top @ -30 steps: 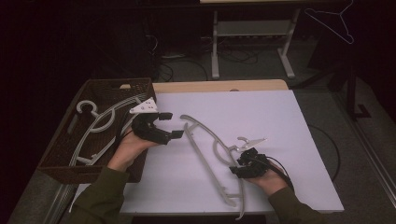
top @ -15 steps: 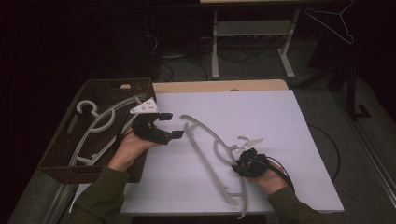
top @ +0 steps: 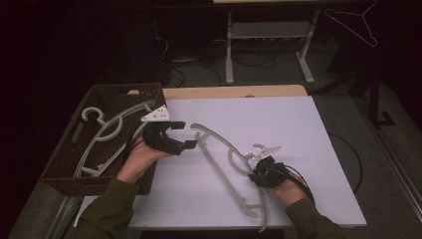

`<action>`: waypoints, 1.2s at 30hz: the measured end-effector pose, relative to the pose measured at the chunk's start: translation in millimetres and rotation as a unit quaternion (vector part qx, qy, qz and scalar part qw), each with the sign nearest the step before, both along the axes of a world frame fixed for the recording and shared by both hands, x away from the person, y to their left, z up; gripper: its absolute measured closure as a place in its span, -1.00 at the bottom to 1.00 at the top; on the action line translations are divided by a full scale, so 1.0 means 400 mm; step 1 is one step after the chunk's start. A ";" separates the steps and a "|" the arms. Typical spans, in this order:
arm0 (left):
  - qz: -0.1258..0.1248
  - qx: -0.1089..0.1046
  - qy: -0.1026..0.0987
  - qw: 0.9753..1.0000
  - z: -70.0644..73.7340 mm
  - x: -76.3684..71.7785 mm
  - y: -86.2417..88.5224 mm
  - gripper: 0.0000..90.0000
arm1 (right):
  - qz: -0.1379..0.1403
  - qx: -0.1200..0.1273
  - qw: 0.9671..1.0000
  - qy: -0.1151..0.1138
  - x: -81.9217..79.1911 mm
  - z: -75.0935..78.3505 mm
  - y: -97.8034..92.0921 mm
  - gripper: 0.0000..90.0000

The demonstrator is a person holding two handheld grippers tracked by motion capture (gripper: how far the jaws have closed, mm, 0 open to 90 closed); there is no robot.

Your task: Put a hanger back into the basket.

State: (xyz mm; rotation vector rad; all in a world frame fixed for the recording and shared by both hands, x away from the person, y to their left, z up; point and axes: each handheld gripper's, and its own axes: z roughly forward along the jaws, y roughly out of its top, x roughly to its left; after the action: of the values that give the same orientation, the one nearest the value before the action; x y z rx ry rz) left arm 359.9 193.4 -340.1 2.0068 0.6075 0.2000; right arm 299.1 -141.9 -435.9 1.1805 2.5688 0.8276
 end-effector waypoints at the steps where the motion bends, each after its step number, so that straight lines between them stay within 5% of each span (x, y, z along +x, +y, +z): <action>1: 0.000 0.001 0.000 1.000 0.000 0.000 -0.001 -0.71 | -0.002 0.000 1.000 0.002 0.001 0.000 0.002 0.57; 10: -0.004 0.006 0.002 1.000 -0.006 -0.002 -0.013 -0.71 | 0.028 0.000 1.000 -0.012 0.024 0.011 -0.021 0.73; 13: -0.005 0.009 0.003 1.000 -0.006 -0.002 -0.013 -0.71 | 0.018 0.008 1.000 -0.002 0.032 0.010 -0.035 0.74; 20: -0.006 0.008 0.005 1.000 -0.009 -0.004 -0.019 -0.70 | 0.012 -0.028 0.999 -0.030 0.070 0.012 -0.079 0.78; 23: -0.009 0.013 0.005 1.000 -0.010 -0.004 -0.021 -0.70 | 0.000 -0.001 1.000 -0.019 0.092 0.008 -0.104 0.76; 30: -0.009 0.013 0.007 1.000 -0.014 -0.003 -0.025 -0.70 | -0.017 0.054 0.998 -0.014 0.116 0.007 -0.101 0.29; 33: -0.009 0.014 0.006 1.000 -0.015 -0.002 -0.025 -0.70 | -0.024 0.074 0.997 -0.014 0.135 0.003 -0.095 0.38; 36: -0.008 0.014 0.008 1.000 -0.018 -0.003 -0.028 -0.70 | -0.034 0.069 0.997 -0.019 0.153 -0.001 -0.089 0.44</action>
State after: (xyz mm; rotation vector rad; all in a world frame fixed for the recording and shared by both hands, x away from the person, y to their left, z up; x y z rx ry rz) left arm 358.8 182.3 -347.2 2.0417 0.6018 0.1829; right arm 360.4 -177.6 -436.4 1.2699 2.4609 1.0156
